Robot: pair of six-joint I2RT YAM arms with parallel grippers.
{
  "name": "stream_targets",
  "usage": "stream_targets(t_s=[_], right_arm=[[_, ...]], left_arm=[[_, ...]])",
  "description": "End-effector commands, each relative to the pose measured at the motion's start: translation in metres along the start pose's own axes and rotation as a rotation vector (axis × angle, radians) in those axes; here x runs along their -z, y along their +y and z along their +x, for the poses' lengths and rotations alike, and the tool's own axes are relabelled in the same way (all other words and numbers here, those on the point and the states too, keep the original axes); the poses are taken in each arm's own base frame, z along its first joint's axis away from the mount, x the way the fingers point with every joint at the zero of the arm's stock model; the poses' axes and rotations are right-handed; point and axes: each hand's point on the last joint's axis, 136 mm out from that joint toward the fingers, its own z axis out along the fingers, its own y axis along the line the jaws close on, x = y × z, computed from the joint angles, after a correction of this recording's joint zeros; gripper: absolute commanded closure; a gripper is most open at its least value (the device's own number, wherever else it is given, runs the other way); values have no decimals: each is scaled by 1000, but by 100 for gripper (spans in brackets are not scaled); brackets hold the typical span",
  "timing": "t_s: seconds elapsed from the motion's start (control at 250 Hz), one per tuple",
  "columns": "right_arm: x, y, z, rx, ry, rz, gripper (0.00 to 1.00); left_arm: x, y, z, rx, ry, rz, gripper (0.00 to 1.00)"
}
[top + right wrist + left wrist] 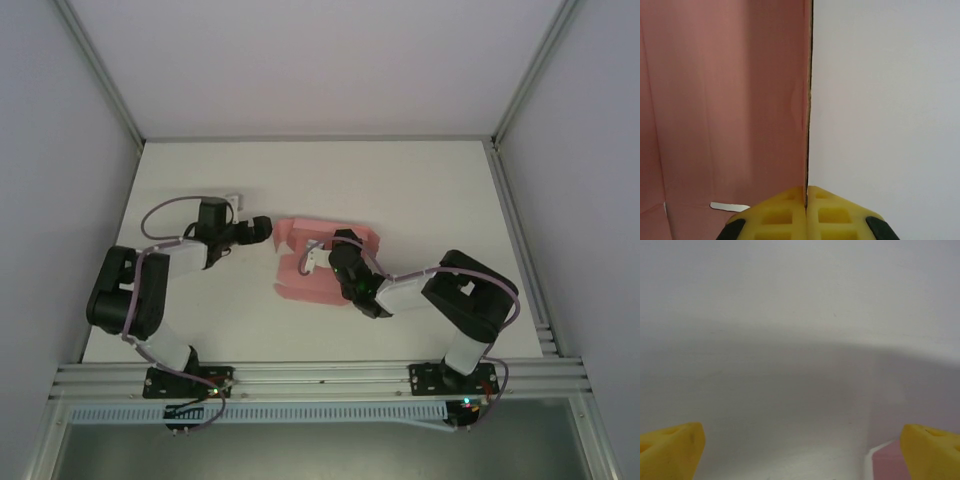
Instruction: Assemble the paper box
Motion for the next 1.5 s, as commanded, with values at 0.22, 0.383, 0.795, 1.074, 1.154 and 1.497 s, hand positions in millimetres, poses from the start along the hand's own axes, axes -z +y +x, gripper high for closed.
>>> stream_targets(t_s=[0.22, 0.383, 0.795, 1.074, 1.154, 1.497], right_arm=[[4, -4, -1, -63, 3, -30, 100], [3, -3, -3, -63, 3, -41, 100], [1, 0, -4, -80, 5, -64, 100], [4, 0, 1, -84, 15, -75, 100], [4, -1, 2, -84, 16, -76, 100], [3, -1, 2, -91, 16, -80, 100]], left_arm=[[0, -60, 4, -185, -15, 252, 2], [3, -72, 17, -238, 0, 271, 4], [-9, -85, 34, -202, 0, 276, 5], [6, -52, 49, -210, 58, 96, 9], [14, -48, 51, -220, 61, 67, 15], [8, -67, 37, -316, 34, 150, 27]])
